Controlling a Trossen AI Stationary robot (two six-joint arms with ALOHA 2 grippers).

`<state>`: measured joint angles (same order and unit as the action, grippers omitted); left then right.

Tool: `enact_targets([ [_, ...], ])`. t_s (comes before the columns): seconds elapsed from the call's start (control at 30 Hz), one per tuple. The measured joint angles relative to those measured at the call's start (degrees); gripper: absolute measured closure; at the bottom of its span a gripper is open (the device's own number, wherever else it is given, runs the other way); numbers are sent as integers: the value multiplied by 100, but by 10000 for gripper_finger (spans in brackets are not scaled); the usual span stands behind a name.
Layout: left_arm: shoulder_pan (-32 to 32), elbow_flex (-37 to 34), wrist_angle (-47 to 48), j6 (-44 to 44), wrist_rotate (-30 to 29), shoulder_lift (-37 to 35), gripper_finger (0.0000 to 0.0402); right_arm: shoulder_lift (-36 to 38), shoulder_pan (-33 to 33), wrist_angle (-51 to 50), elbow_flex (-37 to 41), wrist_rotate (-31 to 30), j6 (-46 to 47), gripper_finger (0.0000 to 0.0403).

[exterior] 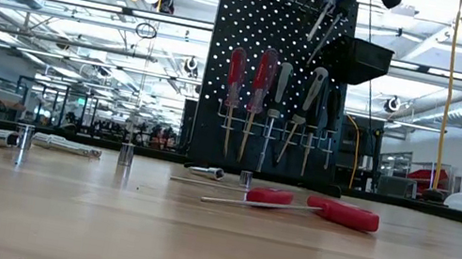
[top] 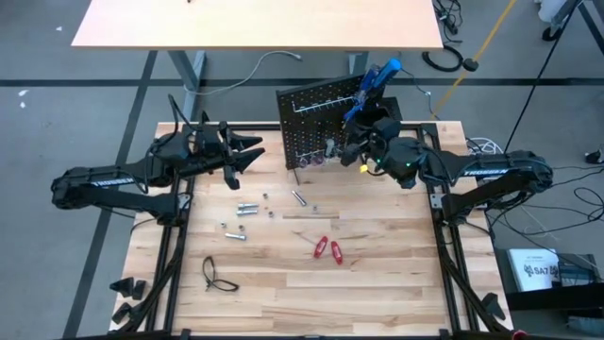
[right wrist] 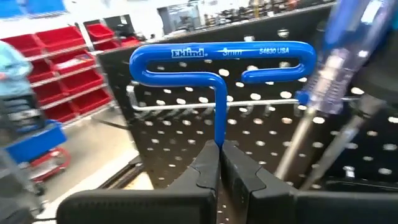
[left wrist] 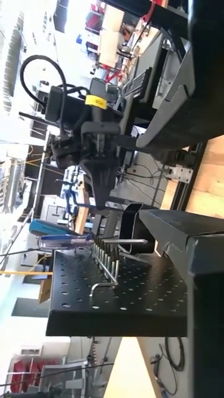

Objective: Hang tools onto peg board
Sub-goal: Hang the blue pick tool on the pegboard

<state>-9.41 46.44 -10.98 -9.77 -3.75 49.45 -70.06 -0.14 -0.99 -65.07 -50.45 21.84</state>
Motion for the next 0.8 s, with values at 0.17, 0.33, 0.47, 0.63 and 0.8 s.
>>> enact_targets([
  [0.17, -2, 0, 2, -26, 0, 0, 238, -36, -81, 1, 1, -232, -4, 403],
  [0.33, -2, 0, 0, -27, -89, 0, 238, -103, -186, 45, 1, -182, -4, 403],
  [0.47, 0, 0, 2, -19, -177, 2, 238, -171, -253, 126, -1, -173, -118, 403],
  [0.63, -4, 0, 1, -1, -268, 2, 238, -290, -315, 268, -29, -44, -343, 403],
  [0.8, -4, 0, 3, -29, -278, 2, 238, -419, -375, 165, -273, -195, -659, 403],
])
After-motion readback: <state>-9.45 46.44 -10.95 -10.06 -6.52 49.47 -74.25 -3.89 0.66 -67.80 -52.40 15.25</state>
